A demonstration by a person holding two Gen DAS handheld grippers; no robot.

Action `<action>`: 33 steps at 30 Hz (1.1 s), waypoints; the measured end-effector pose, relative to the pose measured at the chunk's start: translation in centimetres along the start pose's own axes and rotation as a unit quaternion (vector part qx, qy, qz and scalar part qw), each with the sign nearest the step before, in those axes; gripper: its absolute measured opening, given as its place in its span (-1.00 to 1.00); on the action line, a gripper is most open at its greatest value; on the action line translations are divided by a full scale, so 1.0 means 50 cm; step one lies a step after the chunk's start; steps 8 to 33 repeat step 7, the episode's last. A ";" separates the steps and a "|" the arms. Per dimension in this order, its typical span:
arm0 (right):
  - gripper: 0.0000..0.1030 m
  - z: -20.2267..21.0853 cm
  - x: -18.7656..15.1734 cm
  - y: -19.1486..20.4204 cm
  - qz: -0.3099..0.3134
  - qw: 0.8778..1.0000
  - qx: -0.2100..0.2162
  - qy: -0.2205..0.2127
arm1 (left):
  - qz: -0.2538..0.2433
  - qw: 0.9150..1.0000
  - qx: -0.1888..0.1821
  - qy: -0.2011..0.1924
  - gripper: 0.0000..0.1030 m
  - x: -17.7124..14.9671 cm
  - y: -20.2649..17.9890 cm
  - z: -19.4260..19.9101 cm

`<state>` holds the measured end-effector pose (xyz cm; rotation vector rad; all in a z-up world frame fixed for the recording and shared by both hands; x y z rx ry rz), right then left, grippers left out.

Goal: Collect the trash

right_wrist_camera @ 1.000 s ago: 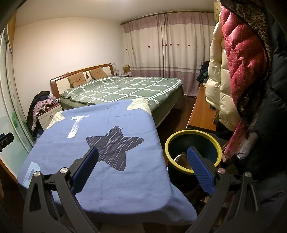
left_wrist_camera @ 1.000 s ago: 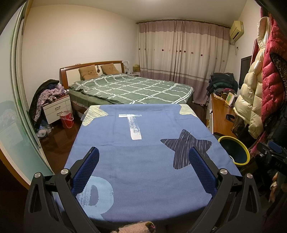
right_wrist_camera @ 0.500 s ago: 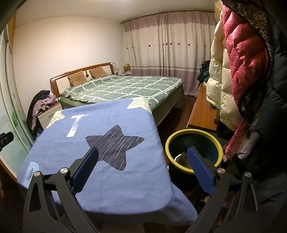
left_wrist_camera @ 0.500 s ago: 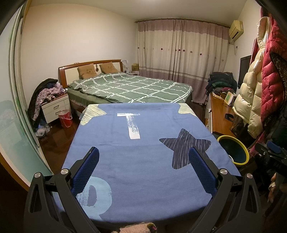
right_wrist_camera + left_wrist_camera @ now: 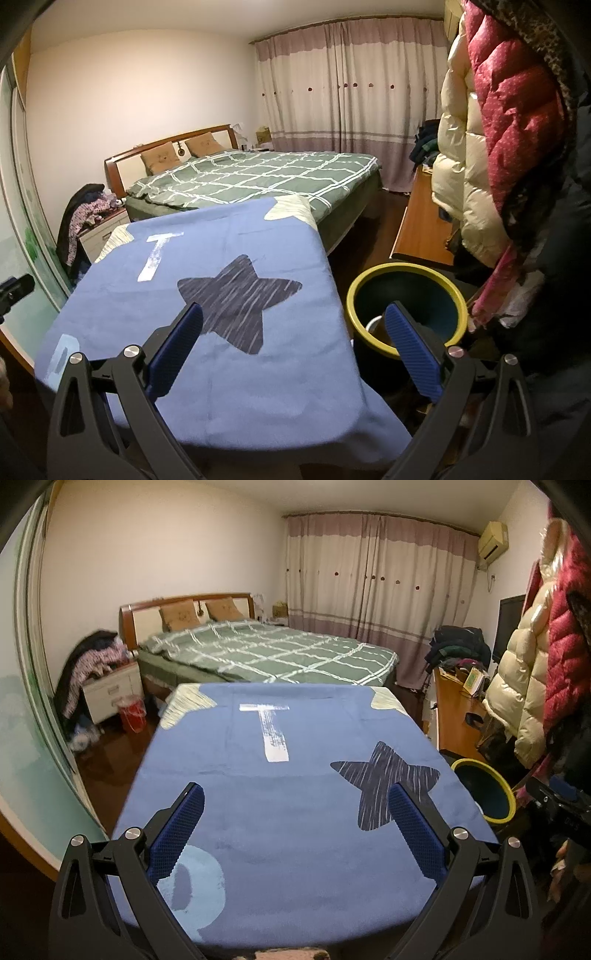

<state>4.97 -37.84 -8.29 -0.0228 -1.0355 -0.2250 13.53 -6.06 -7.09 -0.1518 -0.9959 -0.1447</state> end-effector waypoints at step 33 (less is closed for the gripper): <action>0.87 -0.192 0.052 0.065 0.026 0.999 0.013 0.018 | 0.025 0.996 0.056 0.056 0.91 0.018 0.123 -0.237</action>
Point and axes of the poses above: each gripper's, at about its wrist camera, not at the fingertips, and z roughly against the way its jaws point, y to its left, x to its top, the point moved 10 cm from there along -z, roughly the way its jaws point, and after that the axes turned 2 degrees about -z, right-handed, at the moved point
